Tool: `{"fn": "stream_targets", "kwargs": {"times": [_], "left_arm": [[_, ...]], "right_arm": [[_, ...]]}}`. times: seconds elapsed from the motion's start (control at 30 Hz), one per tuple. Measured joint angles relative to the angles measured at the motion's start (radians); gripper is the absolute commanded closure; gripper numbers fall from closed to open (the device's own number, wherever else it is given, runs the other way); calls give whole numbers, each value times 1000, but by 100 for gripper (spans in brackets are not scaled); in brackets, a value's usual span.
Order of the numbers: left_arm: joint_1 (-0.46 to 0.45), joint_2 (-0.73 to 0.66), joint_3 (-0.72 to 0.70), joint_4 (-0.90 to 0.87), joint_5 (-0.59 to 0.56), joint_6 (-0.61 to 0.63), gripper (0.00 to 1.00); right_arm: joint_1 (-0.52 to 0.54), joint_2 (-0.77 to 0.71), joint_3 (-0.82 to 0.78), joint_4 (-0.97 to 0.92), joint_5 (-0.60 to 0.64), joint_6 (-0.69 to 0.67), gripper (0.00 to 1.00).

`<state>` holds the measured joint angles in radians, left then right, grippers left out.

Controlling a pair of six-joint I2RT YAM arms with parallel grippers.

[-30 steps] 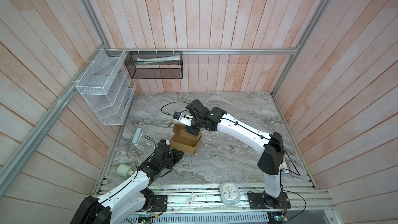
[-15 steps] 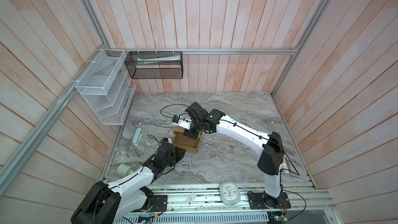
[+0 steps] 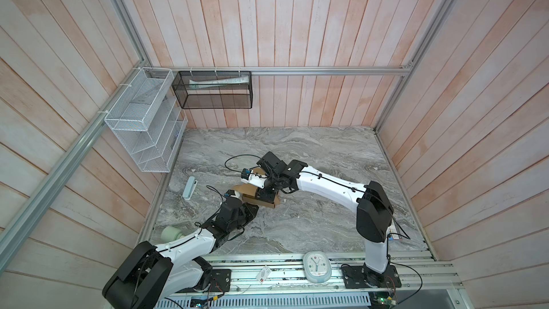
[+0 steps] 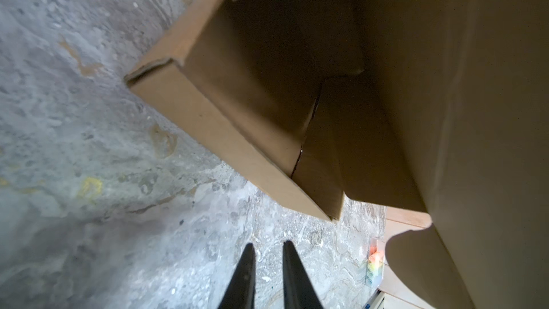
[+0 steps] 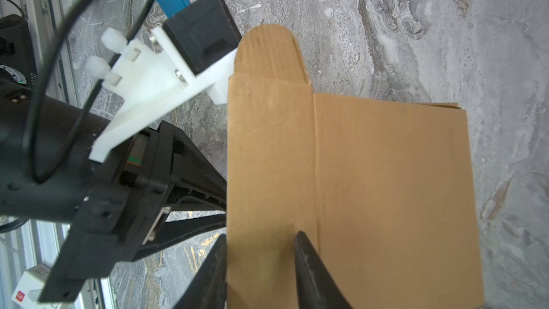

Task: Assemble paper box
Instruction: Close the paper box at the center of the table.

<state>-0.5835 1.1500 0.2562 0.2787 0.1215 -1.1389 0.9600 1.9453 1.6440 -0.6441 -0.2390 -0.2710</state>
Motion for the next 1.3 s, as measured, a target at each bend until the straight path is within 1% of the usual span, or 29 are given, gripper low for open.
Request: {"fn": "stream_targets", "kwargs": {"times": [0.1, 0.2, 0.53, 0.63, 0.77, 0.83, 1.0, 1.3], "left_arm": [[-7, -24, -24, -4, -4, -10, 79], [-12, -79, -46, -34, -15, -18, 79], [-15, -369, -65, -239, -83, -34, 79], [-15, -434, -64, -307, -112, -32, 79], [-15, -465, -58, -389, -144, -24, 79], [-15, -466, -43, -431, -157, -11, 79], [-15, -469, 19, -500, -193, 29, 79], [-15, -473, 120, -605, -289, 113, 78]], "right_arm": [[0, -22, -47, 34, -8, 21, 59], [0, -42, -89, 65, -14, 44, 58], [-13, -101, -177, 150, -36, 108, 56], [-20, -131, -208, 179, -47, 128, 56], [-34, -192, -256, 228, -55, 164, 57], [-47, -229, -284, 257, -53, 188, 59], [-84, -304, -348, 346, -13, 261, 62], [-141, -314, -388, 437, 62, 394, 65]]}}
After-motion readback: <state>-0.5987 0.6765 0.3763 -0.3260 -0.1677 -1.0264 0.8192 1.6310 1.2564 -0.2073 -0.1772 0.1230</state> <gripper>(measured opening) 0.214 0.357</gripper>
